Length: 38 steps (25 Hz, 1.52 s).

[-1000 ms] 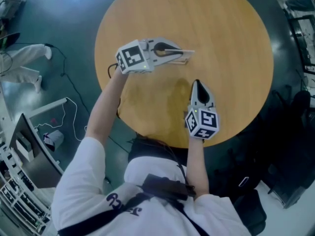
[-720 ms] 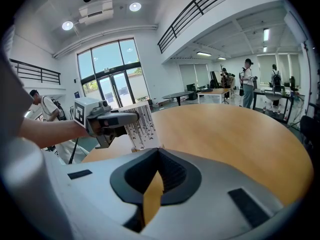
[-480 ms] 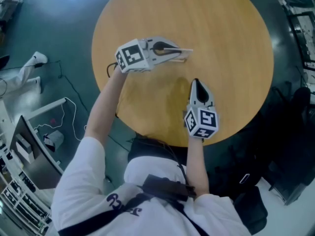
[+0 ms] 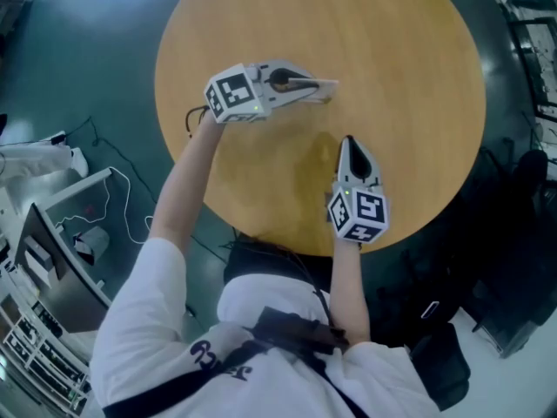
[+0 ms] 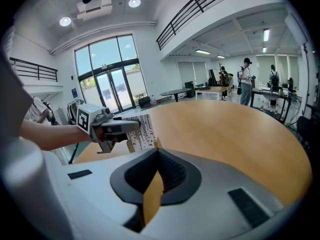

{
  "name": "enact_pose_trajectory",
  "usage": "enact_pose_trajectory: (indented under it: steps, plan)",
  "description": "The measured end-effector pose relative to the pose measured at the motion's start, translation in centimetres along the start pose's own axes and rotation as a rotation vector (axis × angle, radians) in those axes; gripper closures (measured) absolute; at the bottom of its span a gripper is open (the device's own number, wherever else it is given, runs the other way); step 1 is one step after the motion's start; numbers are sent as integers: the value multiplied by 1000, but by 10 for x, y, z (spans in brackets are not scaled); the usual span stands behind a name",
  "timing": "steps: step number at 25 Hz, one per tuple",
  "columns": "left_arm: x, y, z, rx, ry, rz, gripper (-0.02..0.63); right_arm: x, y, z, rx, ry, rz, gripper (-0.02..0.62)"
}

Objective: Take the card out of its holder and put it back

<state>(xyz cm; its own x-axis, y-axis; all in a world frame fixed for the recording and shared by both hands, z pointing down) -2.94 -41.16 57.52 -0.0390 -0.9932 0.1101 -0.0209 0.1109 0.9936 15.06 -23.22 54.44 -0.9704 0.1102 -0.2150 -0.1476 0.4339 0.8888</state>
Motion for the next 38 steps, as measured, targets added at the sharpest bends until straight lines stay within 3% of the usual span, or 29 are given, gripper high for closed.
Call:
enact_pose_trajectory:
  steps: [7,10,14,18,26,33,38]
  plan:
    - [5,-4,10,-8,-64,25,545,8,-5,1,-19,-19,11,589]
    - [5,-5,21,-31,-153,53,469,14,-5,4,-24,-43,28,589]
    - [0,-3,36,40,-321,17,434,15,-7,15,-38,-61,42,589]
    - [-17,-12,53,36,-491,14,434,8,-10,24,-65,-71,56,589]
    - [-96,-49,59,-42,-706,44,436,15,-47,30,-201,-144,108,589]
    - [-164,-90,40,-43,-828,-75,454,29,-82,57,-330,-211,174,589]
    - [-198,-114,25,-131,-903,-97,562,31,-90,77,-377,-214,198,589]
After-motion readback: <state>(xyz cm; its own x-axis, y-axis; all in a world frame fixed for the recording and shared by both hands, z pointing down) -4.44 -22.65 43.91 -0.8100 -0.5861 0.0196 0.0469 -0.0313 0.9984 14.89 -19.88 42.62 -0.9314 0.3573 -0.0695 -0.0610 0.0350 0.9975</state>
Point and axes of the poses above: the fingertips, and each gripper's own axes: z backward along the fingers, x to its left, y out of its underside, the point moved 10 cm from there along z, backward along the fingers, and after that the axes turned 10 degrees about -x, right-handed, at the moved point
